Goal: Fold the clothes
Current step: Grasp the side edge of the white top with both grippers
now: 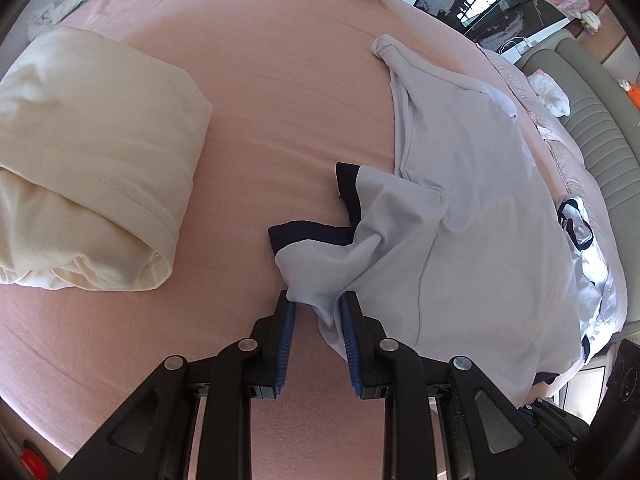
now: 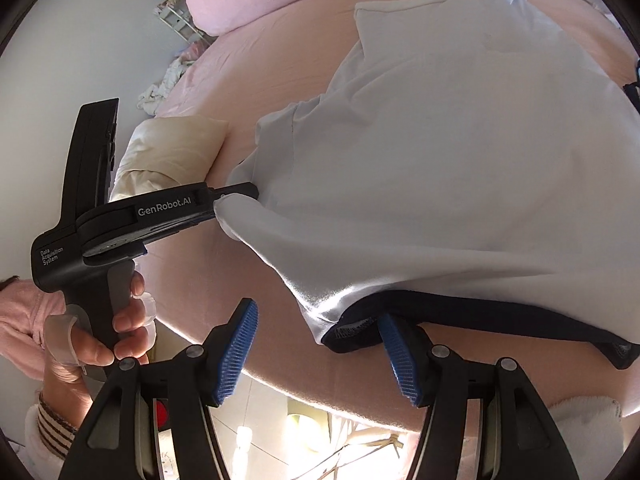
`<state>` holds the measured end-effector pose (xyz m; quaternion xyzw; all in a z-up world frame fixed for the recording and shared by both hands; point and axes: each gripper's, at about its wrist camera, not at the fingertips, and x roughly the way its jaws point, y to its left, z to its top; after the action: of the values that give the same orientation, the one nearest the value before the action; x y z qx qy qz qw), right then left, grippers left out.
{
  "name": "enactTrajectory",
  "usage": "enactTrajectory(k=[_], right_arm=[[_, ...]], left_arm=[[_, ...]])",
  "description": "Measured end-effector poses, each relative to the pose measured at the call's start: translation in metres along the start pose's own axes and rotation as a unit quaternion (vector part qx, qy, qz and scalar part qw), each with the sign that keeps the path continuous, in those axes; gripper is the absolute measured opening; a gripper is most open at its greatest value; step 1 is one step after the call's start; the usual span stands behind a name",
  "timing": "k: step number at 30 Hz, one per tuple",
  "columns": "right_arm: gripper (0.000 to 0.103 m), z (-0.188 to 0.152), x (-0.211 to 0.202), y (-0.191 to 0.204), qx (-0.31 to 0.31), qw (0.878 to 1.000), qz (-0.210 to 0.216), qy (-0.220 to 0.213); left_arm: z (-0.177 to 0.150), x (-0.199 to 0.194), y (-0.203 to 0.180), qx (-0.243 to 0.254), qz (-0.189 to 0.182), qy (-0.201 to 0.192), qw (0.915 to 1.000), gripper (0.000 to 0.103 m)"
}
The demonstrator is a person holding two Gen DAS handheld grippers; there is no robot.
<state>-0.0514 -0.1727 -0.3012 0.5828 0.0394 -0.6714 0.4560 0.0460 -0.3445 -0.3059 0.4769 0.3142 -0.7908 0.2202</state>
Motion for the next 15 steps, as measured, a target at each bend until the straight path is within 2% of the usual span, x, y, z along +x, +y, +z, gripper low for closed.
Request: enactTrajectory(k=[5,6,7,9,11,15], right_arm=[[0.061,0.0,-0.002,-0.007,0.013,1.0,0.019,-0.012],[0.058,0.0,-0.002,-0.004,0.007,1.0,0.018,-0.014],[0.051,0.001,-0.001,0.0,-0.001,1.0,0.017,-0.015],[0.01,0.001,0.003,0.006,-0.008,1.0,-0.011,-0.016],[0.007,0.001,0.005,0.009,-0.012,0.999,-0.031,-0.015],[0.006,-0.003,0.0,0.008,-0.016,0.999,-0.029,0.005]], left_arm=[[0.004,0.002,0.002,0.001,-0.003,0.001,1.0,0.021],[0.004,0.001,0.002,0.004,0.0,-0.002,1.0,0.021],[0.004,0.001,0.001,0.008,0.003,-0.005,1.0,0.021],[0.002,-0.003,-0.001,0.016,0.013,-0.015,0.9997,0.021],[-0.001,-0.007,-0.004,0.029,0.028,-0.025,0.9989,0.016],[-0.001,-0.009,-0.011,0.07,0.087,-0.039,0.993,0.011]])
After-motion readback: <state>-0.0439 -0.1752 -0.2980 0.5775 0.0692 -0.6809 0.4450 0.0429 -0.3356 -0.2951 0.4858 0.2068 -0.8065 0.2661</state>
